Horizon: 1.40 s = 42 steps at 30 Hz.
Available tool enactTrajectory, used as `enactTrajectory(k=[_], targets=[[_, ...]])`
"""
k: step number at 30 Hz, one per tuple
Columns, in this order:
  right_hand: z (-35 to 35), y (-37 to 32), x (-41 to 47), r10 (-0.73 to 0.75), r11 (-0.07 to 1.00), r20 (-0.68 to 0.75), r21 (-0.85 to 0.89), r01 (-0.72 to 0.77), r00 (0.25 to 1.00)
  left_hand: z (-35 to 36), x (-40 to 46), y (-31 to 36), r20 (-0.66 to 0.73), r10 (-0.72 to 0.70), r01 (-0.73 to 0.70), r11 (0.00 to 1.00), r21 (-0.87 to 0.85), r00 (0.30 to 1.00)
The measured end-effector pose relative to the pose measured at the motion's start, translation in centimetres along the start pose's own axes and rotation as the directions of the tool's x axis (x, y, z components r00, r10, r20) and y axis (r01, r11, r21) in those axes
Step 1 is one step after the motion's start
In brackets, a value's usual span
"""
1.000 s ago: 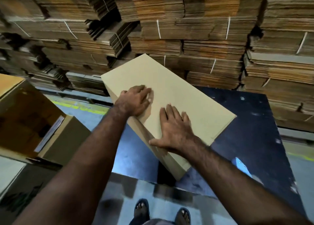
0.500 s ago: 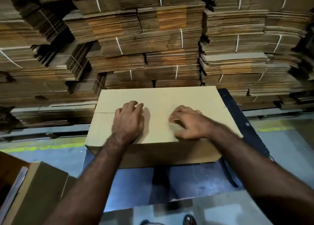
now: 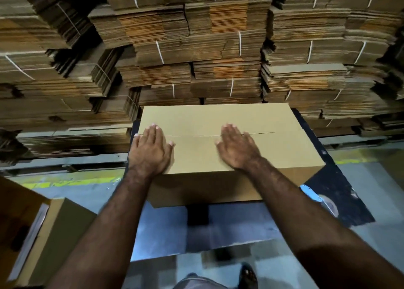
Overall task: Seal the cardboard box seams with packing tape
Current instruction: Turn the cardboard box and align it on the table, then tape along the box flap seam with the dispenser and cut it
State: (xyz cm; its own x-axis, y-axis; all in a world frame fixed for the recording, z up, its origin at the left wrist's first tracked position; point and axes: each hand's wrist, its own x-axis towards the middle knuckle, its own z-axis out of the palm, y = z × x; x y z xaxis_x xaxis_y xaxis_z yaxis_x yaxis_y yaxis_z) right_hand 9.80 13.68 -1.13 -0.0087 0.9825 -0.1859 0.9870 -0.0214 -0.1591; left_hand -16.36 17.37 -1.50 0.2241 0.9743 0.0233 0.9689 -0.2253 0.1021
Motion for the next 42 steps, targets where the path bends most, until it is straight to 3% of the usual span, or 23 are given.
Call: enactTrajectory(k=[6,9,11,13,16,18,20,23,25,27,32,36,39,42], targets=[[-1.1,10.2,-1.7,0.234,0.972,-0.099,0.002,-0.235,0.967,0.6,0.6,-0.5,-0.017,-0.153,0.150,0.982,-0.115,0.988],[-1.9,14.5,-2.9,0.405,0.914,-0.127,0.035,-0.404,0.905,0.6,1.1,-0.3,0.005,-0.236,0.234,0.962,-0.143,0.972],[-2.1,16.5,-3.3,0.532,0.843,-0.125,0.175,-0.509,0.837,0.2,1.2,0.4,-0.023,-0.310,0.302,0.938,-0.172,0.950],[-2.5,17.7,-3.3,0.581,0.769,-0.057,0.367,-0.524,0.812,0.6,1.6,0.5,-0.030,-0.358,0.351,0.926,-0.137,0.933],[-3.0,18.6,-3.5,0.499,0.759,-0.042,0.503,-0.413,0.866,1.5,1.6,2.2,-0.051,-0.402,0.399,0.915,-0.060,0.914],[-3.5,19.5,-3.7,0.456,0.740,-0.020,0.564,-0.367,0.890,1.6,1.2,5.9,-0.085,-0.306,0.297,0.949,-0.106,0.948],[-3.5,20.9,-3.8,0.459,0.689,0.019,0.623,-0.369,0.888,1.5,0.5,10.9,-0.123,-0.020,0.012,0.997,-0.073,0.992],[-1.9,23.6,-4.8,0.582,0.601,0.010,0.668,-0.439,0.813,1.5,0.0,19.6,0.048,0.365,-0.364,0.931,-0.033,0.930],[1.0,25.5,-7.2,0.629,0.618,0.021,0.593,-0.516,0.777,2.1,-0.1,24.3,0.162,0.386,-0.384,0.922,-0.042,0.908],[4.8,26.9,-10.6,0.620,0.678,0.049,0.471,-0.565,0.783,2.4,-0.1,27.2,0.163,0.348,-0.351,0.936,-0.010,0.923],[12.3,26.5,-15.0,0.495,0.819,0.157,0.246,-0.519,0.855,2.7,-0.2,27.2,0.123,0.329,-0.335,0.942,0.030,0.936],[14.4,26.1,-14.3,0.513,0.827,0.126,0.190,-0.529,0.849,2.6,-0.4,27.5,0.138,0.317,-0.325,0.945,0.038,0.938],[13.3,27.0,-13.5,0.546,0.791,0.101,0.265,-0.551,0.832,2.3,-0.7,27.7,0.155,0.306,-0.315,0.948,0.035,0.939],[9.8,28.9,-12.7,0.601,0.635,0.072,0.563,-0.529,0.796,2.0,-0.8,27.9,0.173,0.292,-0.301,0.953,0.027,0.941]])
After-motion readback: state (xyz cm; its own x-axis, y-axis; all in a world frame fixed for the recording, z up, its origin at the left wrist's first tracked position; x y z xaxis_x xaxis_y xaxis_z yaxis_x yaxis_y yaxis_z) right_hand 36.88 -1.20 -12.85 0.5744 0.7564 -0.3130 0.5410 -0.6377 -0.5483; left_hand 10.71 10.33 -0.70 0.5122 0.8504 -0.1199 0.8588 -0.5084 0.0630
